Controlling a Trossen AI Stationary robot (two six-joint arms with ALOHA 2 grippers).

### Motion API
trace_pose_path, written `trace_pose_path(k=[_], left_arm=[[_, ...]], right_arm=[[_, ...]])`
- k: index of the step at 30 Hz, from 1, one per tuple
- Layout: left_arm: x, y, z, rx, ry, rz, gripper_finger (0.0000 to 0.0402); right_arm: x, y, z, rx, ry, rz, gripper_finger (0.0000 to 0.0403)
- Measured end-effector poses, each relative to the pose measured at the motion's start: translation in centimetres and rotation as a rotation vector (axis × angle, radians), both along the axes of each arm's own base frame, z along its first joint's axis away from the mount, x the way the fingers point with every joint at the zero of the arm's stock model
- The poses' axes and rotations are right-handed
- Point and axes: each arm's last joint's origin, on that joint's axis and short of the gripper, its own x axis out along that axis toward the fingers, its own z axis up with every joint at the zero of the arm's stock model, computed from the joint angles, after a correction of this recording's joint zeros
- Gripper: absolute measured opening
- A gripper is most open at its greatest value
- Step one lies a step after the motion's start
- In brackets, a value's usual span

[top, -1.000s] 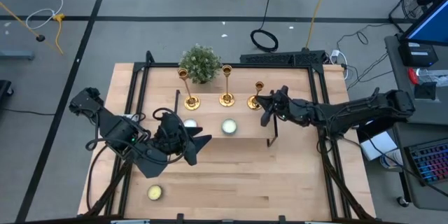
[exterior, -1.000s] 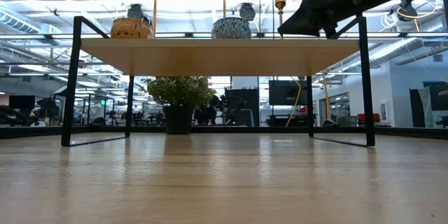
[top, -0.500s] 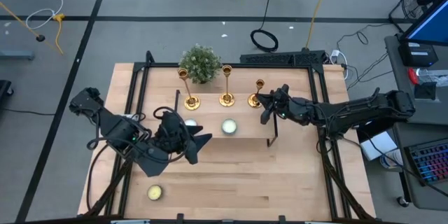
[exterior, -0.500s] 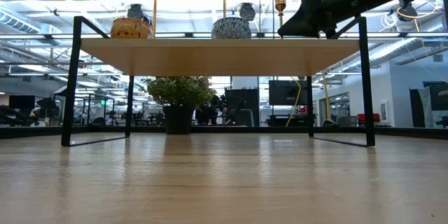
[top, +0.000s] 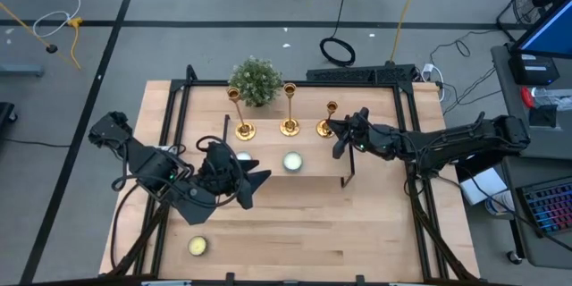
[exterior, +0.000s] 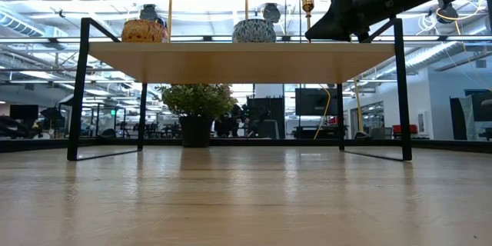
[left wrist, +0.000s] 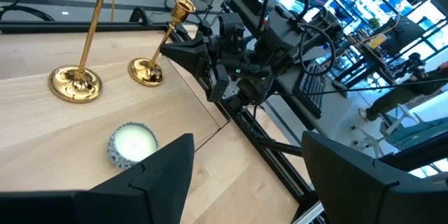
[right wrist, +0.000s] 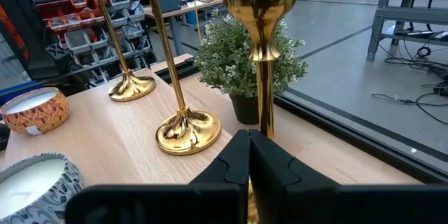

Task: Stock candles and holders on shelf
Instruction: Align the gold candle holder with the other gold candle holders on the shelf, then align the red scented candle with the other scented candles on the shelf

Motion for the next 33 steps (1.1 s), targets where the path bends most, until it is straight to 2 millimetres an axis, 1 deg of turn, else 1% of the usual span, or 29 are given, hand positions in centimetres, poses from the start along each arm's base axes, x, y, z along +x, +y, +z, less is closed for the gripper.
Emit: trace_pose_path(k=[15, 19, 23, 33], left_arm=[[0.0, 0.0, 0.0, -0.004, -0.002, 0.000, 0.0269], [0.0, 0.0, 0.0, -0.005, -0.002, -0.001, 0.0269], [0.0, -0.1, 0.0, -0.005, -0.003, -0.002, 0.0269], [-0.2, -0.5, 0.0, -0.024, 0.011, -0.050, 0.0269]], right_arm=[[0.0, 0.0, 0.2, -0.003, -0.017, -0.013, 0.0000], [0.1, 0.2, 0.3, 0.029, -0.041, 0.060, 0.0000], [0.3, 0.7, 0.4, 0.067, -0.064, 0.185, 0.0000], [0.4, 3.3, 0.7, 0.168, -0.116, 0.413, 0.0000]])
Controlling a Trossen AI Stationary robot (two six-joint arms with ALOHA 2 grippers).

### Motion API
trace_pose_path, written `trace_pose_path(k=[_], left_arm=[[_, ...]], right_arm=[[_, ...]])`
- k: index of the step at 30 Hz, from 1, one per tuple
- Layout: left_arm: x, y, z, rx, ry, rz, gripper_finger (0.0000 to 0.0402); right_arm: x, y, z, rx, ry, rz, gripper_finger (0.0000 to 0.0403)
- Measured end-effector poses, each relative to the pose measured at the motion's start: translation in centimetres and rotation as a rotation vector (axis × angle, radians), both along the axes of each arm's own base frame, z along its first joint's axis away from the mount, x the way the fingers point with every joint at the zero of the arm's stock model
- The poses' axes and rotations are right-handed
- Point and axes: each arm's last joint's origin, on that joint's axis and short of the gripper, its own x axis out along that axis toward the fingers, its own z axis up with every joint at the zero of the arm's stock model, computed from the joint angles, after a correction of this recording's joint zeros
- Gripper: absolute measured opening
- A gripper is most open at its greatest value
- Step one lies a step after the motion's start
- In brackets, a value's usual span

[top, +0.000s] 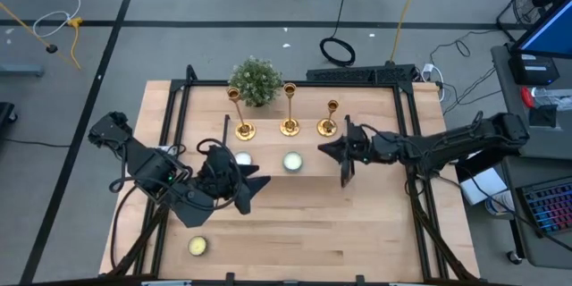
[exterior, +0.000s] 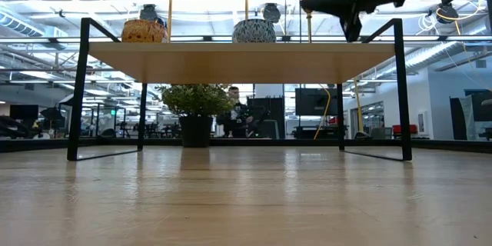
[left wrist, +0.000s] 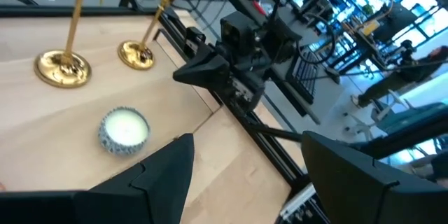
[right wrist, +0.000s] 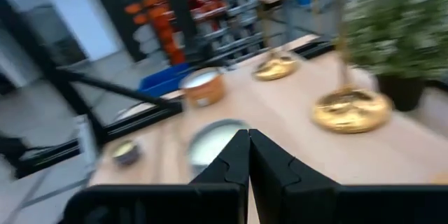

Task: Stock candles and holders on shelf
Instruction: Align the red scented candle with the other scented candles on the shelf

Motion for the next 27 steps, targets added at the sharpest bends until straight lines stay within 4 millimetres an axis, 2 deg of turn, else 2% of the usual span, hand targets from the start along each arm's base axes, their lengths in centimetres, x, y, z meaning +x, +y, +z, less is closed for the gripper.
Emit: trace_pose_path(k=[9, 17, 22, 27], left_arm=[[0.0, -0.2, -0.1, -0.040, 0.030, -0.077, 0.0269], [0.2, -0.4, 0.1, -0.066, 0.013, -0.096, 0.0269], [0.5, -1.1, 0.4, -0.187, 0.005, -0.248, 0.0269], [1.5, -3.0, 0.0, -0.409, -0.001, -0.393, 0.0269]], right_arm=[[-1.1, 2.7, 1.0, 0.114, -0.055, 0.203, 0.0000], [-3.4, 5.0, 3.0, 0.205, -0.141, 0.335, 0.0000], [-5.0, 6.0, 4.1, 0.253, -0.188, 0.414, 0.0000], [-6.4, 7.1, 4.7, 0.296, -0.213, 0.502, 0.0000]])
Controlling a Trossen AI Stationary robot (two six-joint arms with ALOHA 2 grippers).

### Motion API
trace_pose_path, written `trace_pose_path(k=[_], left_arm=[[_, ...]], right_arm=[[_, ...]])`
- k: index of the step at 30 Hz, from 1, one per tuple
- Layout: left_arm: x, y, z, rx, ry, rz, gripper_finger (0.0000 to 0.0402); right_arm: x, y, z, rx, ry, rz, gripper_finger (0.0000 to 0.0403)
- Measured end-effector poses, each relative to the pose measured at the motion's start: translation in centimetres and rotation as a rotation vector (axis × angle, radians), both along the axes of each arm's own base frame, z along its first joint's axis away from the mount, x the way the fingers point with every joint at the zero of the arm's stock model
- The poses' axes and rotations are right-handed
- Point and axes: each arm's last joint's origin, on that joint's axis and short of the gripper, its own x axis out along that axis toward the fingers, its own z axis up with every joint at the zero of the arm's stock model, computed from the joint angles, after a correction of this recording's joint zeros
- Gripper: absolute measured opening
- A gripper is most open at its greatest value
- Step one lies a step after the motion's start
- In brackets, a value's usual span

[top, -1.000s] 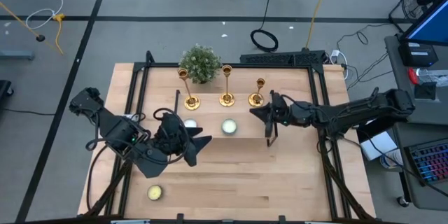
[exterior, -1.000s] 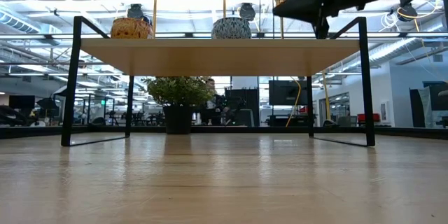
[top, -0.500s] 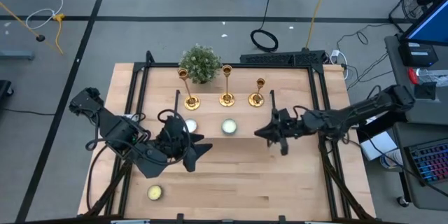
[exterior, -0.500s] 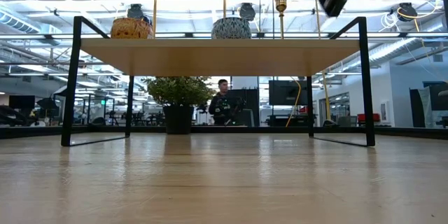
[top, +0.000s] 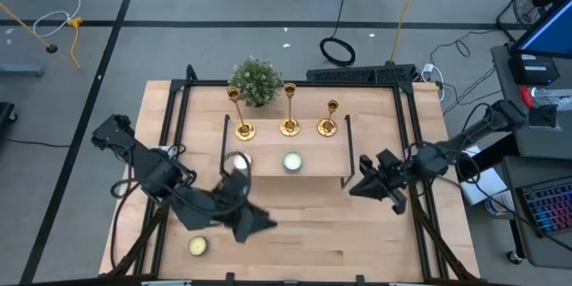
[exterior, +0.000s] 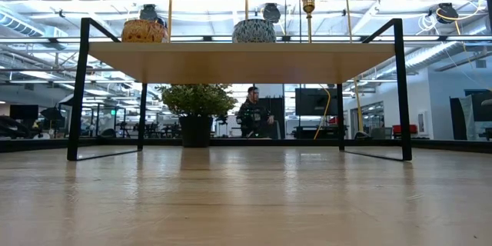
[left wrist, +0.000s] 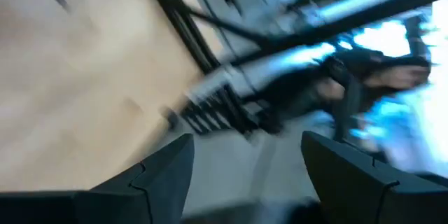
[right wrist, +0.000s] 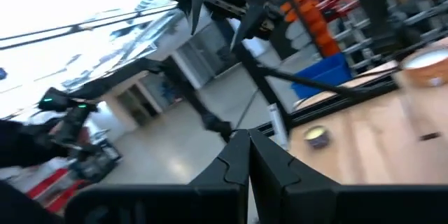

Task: Stock candles and holders on shelf
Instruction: Align the red scented candle with the other scented candles on the shelf

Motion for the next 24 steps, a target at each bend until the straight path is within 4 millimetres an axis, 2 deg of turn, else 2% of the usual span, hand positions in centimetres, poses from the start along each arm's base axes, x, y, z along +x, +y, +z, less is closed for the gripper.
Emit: trace_pose_path(k=[3, 6, 11, 15, 19, 24], left_arm=[[0.9, -1.8, -0.5, -0.162, 0.005, -0.087, 0.0269], [2.0, -4.1, -1.9, -0.322, 0.068, -0.185, 0.0269], [3.0, -7.5, -5.3, -0.538, 0.305, -0.282, 0.0269], [3.2, -9.9, -8.2, -0.638, 0.527, -0.345, 0.0269], [2.8, -10.8, -10.4, -0.665, 0.752, -0.349, 0.0269], [1.4, -10.6, -12.3, -0.600, 0.979, -0.218, 0.0269]], right_arm=[[-0.6, 0.6, 0.3, 0.034, -0.007, 0.047, 0.0000], [-1.1, 1.4, 0.5, 0.033, -0.033, 0.092, 0.0000], [-1.6, 1.9, 0.7, 0.028, -0.059, 0.078, 0.0000], [-1.7, 2.0, 0.8, 0.031, -0.072, 0.086, 0.0000], [-1.7, 2.0, 0.9, 0.035, -0.079, 0.085, 0.0000], [-1.7, 1.9, 0.9, 0.031, -0.083, 0.083, 0.0000]])
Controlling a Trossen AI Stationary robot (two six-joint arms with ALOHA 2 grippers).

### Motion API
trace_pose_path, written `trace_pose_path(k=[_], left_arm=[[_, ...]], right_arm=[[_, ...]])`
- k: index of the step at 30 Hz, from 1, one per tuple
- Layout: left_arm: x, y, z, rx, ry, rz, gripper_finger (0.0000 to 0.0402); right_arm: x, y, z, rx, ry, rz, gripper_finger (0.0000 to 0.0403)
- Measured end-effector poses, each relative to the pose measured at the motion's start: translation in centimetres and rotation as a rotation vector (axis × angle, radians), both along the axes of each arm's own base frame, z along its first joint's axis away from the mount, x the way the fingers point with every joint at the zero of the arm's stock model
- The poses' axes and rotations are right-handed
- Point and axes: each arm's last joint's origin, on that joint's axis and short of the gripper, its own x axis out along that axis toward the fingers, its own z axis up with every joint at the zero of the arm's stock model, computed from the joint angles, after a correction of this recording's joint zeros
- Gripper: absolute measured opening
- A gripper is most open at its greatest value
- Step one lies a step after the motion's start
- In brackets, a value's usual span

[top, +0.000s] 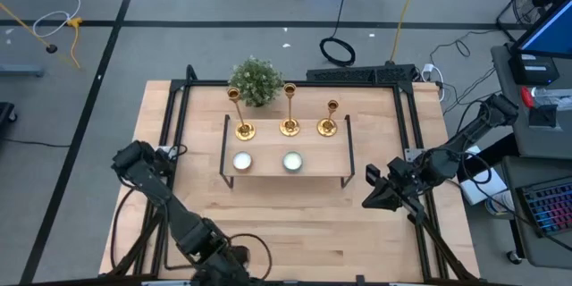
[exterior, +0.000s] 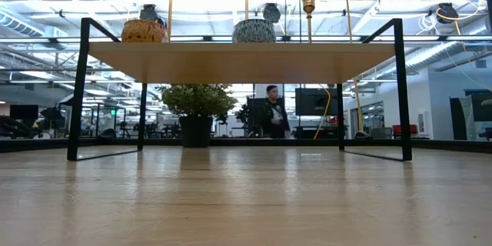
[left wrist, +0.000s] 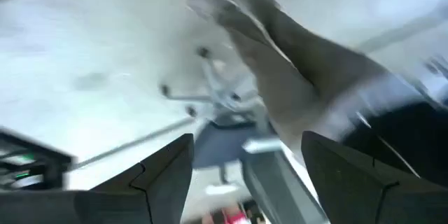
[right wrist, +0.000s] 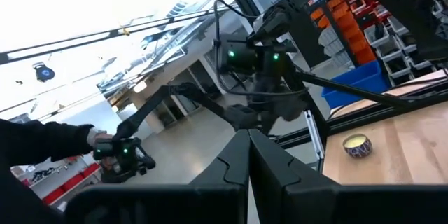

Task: Stock candles and holders on shelf
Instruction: Align the red scented candle with the other scented candles on the shelf

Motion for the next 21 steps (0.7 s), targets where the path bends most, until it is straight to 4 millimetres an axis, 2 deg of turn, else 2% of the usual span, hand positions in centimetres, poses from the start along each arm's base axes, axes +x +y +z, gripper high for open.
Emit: trace_pose_path(k=[6, 10, 15, 21], left_arm=[[-2.4, 1.1, -0.9, 0.231, 0.174, 0.111, 0.0269], [-4.3, 1.2, -1.5, 0.355, 0.304, 0.185, 0.0277], [-6.1, 1.0, -1.8, 0.483, 0.351, 0.273, 0.0320], [-6.8, 1.9, -1.9, 0.585, 0.412, 0.283, 0.0372]], right_arm=[[0.0, -0.1, 0.0, 0.007, 0.007, -0.030, 0.0000], [0.1, 0.0, -0.1, 0.002, 0.012, -0.032, 0.0000], [0.2, -0.1, -0.2, 0.004, 0.018, -0.059, 0.0000], [0.2, -0.1, -0.2, 0.007, 0.022, -0.080, 0.0000]])
